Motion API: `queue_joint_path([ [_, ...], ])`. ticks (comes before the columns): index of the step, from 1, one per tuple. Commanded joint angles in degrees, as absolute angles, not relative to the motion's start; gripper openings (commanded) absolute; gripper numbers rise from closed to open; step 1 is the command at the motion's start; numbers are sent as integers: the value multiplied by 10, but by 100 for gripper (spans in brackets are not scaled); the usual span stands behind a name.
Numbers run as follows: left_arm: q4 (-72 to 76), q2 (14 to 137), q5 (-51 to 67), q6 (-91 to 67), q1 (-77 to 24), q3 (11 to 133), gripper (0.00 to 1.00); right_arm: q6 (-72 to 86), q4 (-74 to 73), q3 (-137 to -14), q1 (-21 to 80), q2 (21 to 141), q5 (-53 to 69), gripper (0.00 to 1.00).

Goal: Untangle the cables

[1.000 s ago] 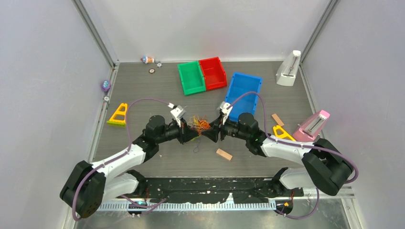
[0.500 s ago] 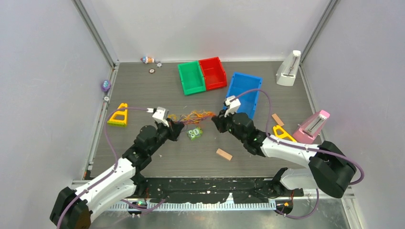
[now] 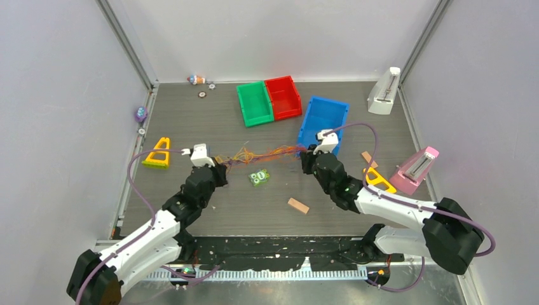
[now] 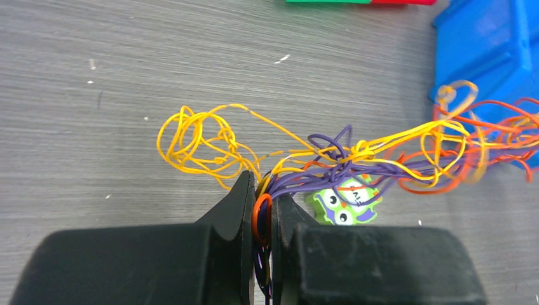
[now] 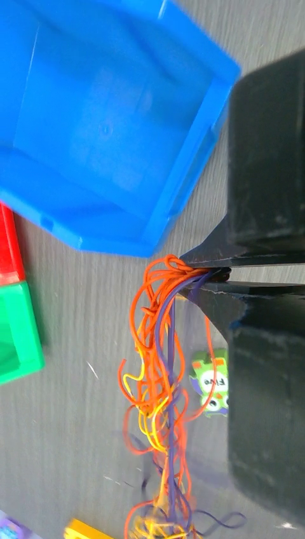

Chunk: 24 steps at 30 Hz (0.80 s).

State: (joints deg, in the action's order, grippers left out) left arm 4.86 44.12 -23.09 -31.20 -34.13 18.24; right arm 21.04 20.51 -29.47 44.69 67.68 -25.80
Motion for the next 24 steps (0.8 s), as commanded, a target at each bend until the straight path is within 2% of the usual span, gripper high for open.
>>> queue_joint_path([
  [1,-38,436,-427,-334,-318,194,0,235,157,-269,417,628,-516,5],
  [3,-18,435,-392,-309,-318,192,0,224,176,-258,417,614,-499,5],
  [5,27,431,-296,-256,-318,188,0,193,217,-246,417,606,-436,5],
  [6,54,430,-242,-231,-318,183,0,166,245,-239,417,604,-405,9],
  [7,83,430,-180,-213,-318,178,0,147,266,-235,417,605,-315,12],
  [8,111,431,-125,-198,-318,171,0,114,304,-227,417,606,-217,22],
  [9,131,435,-79,-188,-318,168,0,104,321,-223,417,609,-170,29],
  [10,146,439,-43,-183,-318,166,0,90,355,-216,418,612,-86,44],
  [11,161,445,-16,-180,-318,166,0,86,369,-212,418,617,-52,52],
  [12,167,456,14,-178,-318,168,0,82,392,-209,418,621,5,66],
  [14,178,474,60,-173,-318,177,0,78,406,-210,418,630,59,77],
  [19,207,501,148,-169,-319,185,0,75,421,-212,418,645,111,88],
  [24,257,506,240,-167,-324,176,0,80,411,-245,419,691,186,90],
])
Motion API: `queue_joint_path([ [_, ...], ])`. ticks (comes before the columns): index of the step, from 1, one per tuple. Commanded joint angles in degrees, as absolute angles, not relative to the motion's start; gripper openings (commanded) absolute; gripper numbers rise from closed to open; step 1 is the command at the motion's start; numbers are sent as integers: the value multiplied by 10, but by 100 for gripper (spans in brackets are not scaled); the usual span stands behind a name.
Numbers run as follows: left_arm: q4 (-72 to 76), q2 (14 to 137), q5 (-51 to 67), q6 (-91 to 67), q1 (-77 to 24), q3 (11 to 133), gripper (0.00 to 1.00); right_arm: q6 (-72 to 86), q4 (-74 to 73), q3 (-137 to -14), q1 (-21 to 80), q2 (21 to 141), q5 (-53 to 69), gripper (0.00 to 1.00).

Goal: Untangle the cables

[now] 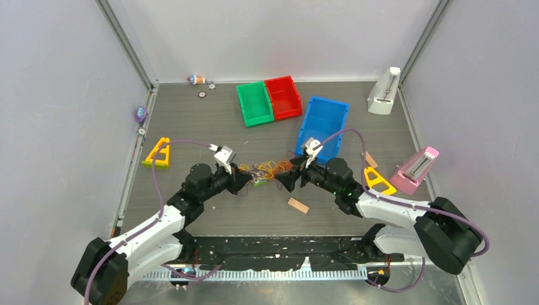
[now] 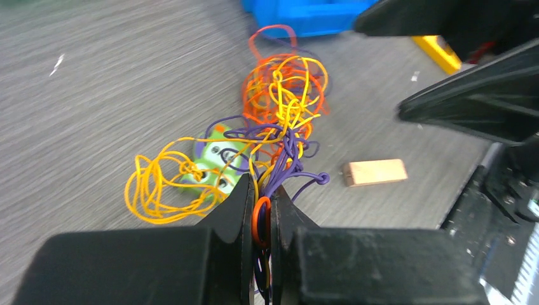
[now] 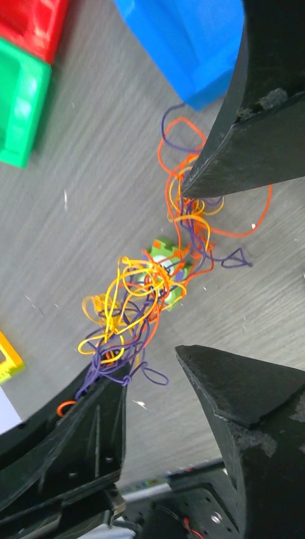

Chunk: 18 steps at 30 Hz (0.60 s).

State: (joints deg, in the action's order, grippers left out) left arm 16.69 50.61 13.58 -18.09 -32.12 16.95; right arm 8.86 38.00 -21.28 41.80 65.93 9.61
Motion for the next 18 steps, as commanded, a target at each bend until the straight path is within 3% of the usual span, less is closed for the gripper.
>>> queue_joint_path([
  [1,261,506,249,-167,-326,175,0,82,415,-250,419,697,209,91],
  [9,303,508,310,-170,-330,168,0,91,418,-281,431,744,275,92],
  [11,303,515,316,-170,-332,170,0,91,417,-283,431,746,273,85],
  [13,295,516,309,-169,-332,174,0,90,406,-287,432,743,257,56],
  [14,286,515,292,-167,-332,176,0,89,389,-290,432,742,234,32],
  [16,245,510,224,-163,-332,185,0,88,369,-292,432,734,185,10],
  [18,197,502,127,-161,-332,193,0,87,358,-288,432,723,140,6],
])
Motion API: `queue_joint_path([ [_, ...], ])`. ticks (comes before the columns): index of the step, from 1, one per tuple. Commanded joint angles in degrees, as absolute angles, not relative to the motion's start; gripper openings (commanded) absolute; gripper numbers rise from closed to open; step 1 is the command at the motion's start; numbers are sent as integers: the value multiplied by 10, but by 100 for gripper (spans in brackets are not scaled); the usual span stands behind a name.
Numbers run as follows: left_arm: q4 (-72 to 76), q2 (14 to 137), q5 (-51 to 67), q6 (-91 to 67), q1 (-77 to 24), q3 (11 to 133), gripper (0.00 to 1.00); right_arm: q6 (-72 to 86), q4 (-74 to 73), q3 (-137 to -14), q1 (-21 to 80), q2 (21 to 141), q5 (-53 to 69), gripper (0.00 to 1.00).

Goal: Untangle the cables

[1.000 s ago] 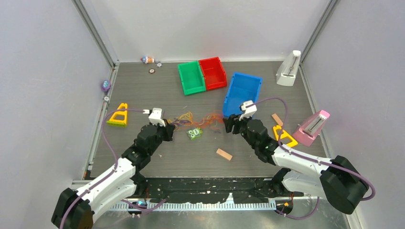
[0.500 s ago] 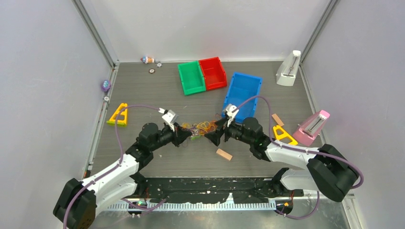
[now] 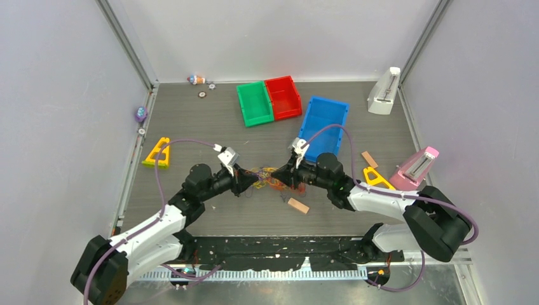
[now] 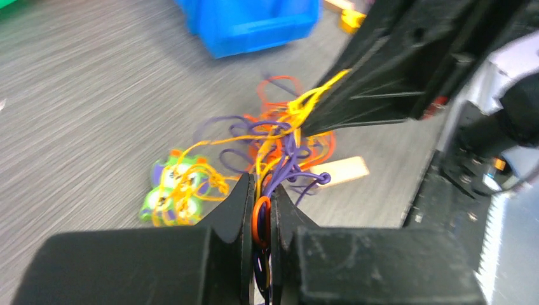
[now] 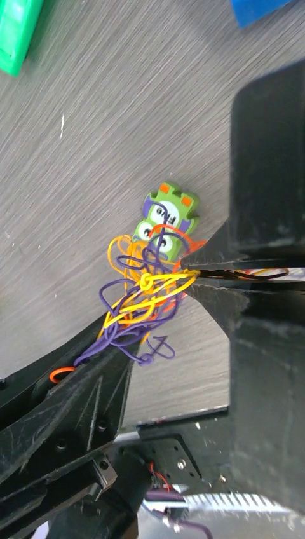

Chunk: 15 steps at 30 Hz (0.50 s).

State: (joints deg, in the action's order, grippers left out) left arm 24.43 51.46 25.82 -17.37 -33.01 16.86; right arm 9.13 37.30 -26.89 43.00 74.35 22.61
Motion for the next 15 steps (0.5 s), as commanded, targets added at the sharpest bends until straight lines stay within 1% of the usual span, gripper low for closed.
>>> queue_joint_path([
  [1,171,497,70,-164,-332,196,0,87,355,-286,432,713,124,6],
  [3,124,486,-33,-177,-331,197,0,90,347,-278,432,698,64,5],
  [4,114,480,-70,-182,-331,195,0,94,335,-274,432,693,8,5],
  [5,106,473,-96,-185,-331,193,0,97,327,-273,432,684,-21,5],
  [7,98,462,-131,-190,-331,189,0,107,304,-270,432,668,-144,5],
  [11,58,453,-230,-214,-331,192,0,139,277,-250,432,632,-307,5],
  [13,27,451,-287,-236,-331,199,0,146,277,-238,432,612,-340,5],
  [15,4,448,-341,-256,-331,201,0,145,286,-225,431,599,-343,5],
])
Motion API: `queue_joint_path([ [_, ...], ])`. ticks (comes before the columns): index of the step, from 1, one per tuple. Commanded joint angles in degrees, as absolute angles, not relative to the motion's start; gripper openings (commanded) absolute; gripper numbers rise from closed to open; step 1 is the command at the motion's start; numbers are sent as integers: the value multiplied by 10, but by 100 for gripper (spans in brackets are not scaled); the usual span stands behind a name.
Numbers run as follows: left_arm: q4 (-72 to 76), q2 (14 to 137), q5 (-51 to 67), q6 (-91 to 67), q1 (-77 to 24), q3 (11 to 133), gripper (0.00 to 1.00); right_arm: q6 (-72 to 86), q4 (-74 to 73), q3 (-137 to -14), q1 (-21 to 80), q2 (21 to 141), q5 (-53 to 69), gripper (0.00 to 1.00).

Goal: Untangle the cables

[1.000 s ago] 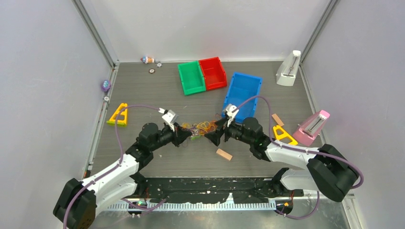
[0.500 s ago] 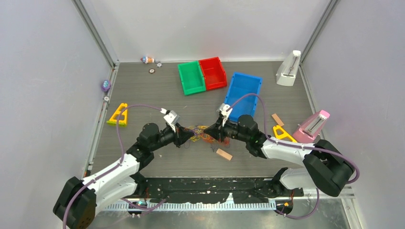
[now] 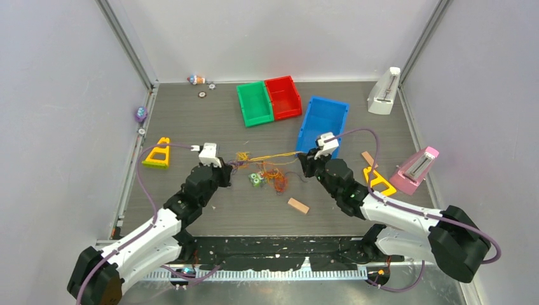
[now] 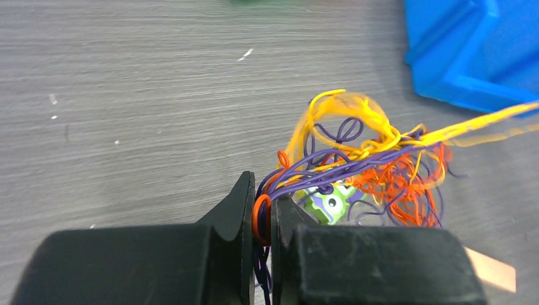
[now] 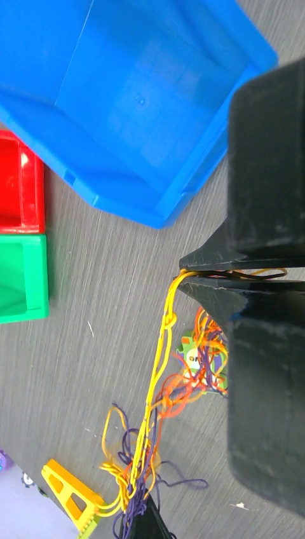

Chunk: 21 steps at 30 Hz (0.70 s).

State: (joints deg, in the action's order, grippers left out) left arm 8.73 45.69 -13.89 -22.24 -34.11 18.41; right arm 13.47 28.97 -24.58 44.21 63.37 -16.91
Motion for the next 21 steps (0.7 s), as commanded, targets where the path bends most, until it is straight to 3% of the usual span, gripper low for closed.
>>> queue_joint_path([
  [1,2,446,-351,-262,-330,201,0,144,297,-219,431,594,-340,5],
  [6,18,447,-290,-238,-330,203,0,112,312,-229,431,609,-235,5],
  [9,27,452,-240,-218,-330,208,8,96,332,-234,432,629,-134,5],
  [15,104,440,-71,-174,-330,183,66,86,363,-241,431,650,-14,5],
  [17,129,440,-26,-164,-331,176,74,83,371,-242,432,652,19,5],
  [21,166,461,48,-155,-331,175,79,81,380,-238,431,650,42,5],
])
